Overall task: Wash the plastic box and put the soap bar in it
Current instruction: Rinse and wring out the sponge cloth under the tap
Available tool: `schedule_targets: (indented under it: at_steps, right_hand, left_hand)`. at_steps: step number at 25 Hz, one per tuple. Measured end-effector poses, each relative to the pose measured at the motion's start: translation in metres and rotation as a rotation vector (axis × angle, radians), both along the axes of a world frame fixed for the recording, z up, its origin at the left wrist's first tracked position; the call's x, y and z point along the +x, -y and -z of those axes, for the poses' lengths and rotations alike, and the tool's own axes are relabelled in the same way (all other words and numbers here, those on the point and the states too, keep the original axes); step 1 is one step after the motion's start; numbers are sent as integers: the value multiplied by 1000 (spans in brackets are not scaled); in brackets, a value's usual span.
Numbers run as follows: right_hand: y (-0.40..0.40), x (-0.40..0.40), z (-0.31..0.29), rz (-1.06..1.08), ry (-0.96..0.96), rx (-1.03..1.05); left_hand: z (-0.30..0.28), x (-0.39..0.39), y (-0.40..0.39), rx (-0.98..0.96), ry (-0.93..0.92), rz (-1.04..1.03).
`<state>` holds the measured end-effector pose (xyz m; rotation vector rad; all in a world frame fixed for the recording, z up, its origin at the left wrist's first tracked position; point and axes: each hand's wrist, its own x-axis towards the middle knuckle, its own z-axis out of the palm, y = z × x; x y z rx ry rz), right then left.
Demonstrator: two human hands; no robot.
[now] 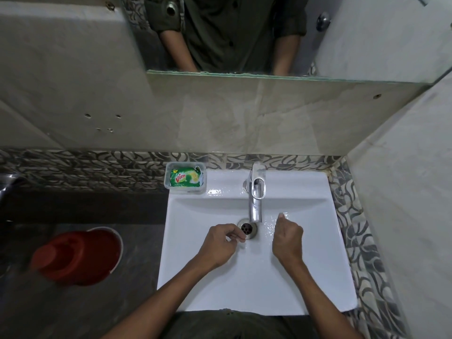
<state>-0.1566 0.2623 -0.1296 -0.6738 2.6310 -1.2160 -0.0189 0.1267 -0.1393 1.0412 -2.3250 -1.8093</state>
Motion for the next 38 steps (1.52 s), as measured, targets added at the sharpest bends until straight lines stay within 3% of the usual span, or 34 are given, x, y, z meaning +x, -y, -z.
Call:
schedule_targets:
  at_steps: [6,8,10,12,14,17,20,28,30,33,38]
  right_hand:
    - [13,-14,-55,132,34,-415]
    - [13,-13,-57,151,60,-362]
    - [12,-7,-41,181,250,-85]
    - [5,-1,-21,200,637,41]
    - [-6,3,-13,201,969,-73]
    - [-20,-1,-20,208,1080,-179]
    - [-31,-10,-33,168,1024,-109]
    - [-70,-36,-43,228,830,-182]
    - [-70,-38,-44,266,749,-159]
    - [-65,-45,-50,328,522,-60]
    - [-48,-61,-73,408,52,90]
  left_hand:
    - [0,-2,-6,35,-6,16]
    - [-2,-5,-13,49,-2,46]
    - [-5,-10,-22,67,-17,75]
    - [-10,-19,-33,85,-59,94]
    - [-14,-31,-42,89,-38,121]
    - [-19,-47,-53,84,-2,83]
    - [-23,-58,-56,152,32,-26]
    - [-25,-68,-55,683,8,-150]
    - [-24,-69,-58,633,21,-116]
    - [-26,-75,-69,409,36,-83]
    - [-57,-118,-79,88,-162,-165]
